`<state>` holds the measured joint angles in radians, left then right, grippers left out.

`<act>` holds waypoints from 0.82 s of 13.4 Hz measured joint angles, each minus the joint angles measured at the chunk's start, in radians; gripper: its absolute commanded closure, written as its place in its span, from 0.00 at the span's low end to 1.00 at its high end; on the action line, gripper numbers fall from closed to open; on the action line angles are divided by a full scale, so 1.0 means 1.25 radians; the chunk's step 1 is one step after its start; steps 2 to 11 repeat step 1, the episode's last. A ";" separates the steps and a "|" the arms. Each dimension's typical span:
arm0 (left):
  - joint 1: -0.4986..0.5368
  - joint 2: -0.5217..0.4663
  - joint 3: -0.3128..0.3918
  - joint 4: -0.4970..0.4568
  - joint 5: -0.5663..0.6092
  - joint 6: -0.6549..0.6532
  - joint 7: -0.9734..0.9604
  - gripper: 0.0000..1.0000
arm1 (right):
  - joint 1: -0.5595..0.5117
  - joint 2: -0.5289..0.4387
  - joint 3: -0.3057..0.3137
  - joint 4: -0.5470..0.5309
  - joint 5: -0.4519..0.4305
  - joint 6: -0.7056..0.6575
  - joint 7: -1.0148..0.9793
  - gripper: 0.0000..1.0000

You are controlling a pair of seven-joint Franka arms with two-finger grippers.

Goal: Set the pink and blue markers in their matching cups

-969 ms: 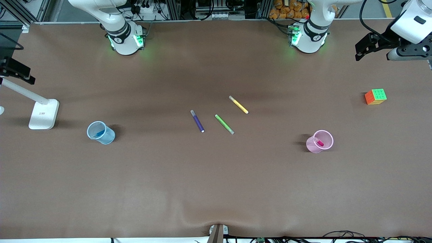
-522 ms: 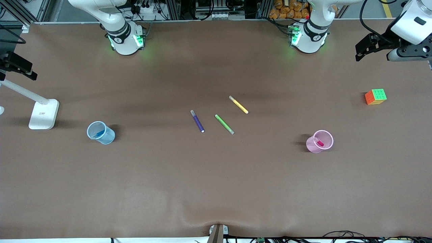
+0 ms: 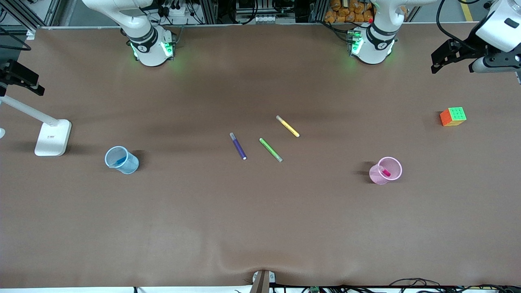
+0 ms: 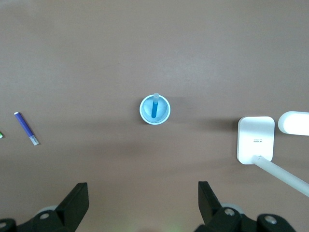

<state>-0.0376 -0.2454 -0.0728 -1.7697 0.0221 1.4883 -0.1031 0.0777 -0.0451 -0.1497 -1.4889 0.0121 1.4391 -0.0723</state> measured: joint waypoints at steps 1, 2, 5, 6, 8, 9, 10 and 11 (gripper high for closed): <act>0.000 0.001 0.001 0.001 0.000 0.000 0.000 0.00 | 0.000 0.000 0.000 0.000 0.000 0.000 0.000 0.00; 0.000 0.001 0.001 0.001 0.000 0.000 0.000 0.00 | 0.000 0.000 0.000 0.000 0.000 0.000 0.000 0.00; 0.000 0.001 0.001 0.001 0.000 0.000 0.000 0.00 | 0.000 0.000 0.000 0.000 0.000 0.000 0.000 0.00; 0.000 0.001 0.001 0.001 0.000 0.000 0.000 0.00 | 0.000 0.000 0.000 0.000 0.000 0.000 0.000 0.00; 0.000 0.001 0.001 0.001 0.000 0.000 0.000 0.00 | 0.000 0.000 0.000 0.000 0.000 0.000 0.000 0.00; 0.000 0.001 0.001 0.001 0.000 0.000 0.000 0.00 | 0.000 0.000 0.000 0.000 0.000 0.000 0.000 0.00; 0.000 0.001 0.001 0.001 0.000 0.000 0.000 0.00 | 0.000 0.000 0.000 0.000 0.000 0.000 0.000 0.00; 0.000 0.001 0.001 0.001 0.000 0.000 0.000 0.00 | 0.000 0.000 0.000 0.000 0.000 0.000 0.000 0.00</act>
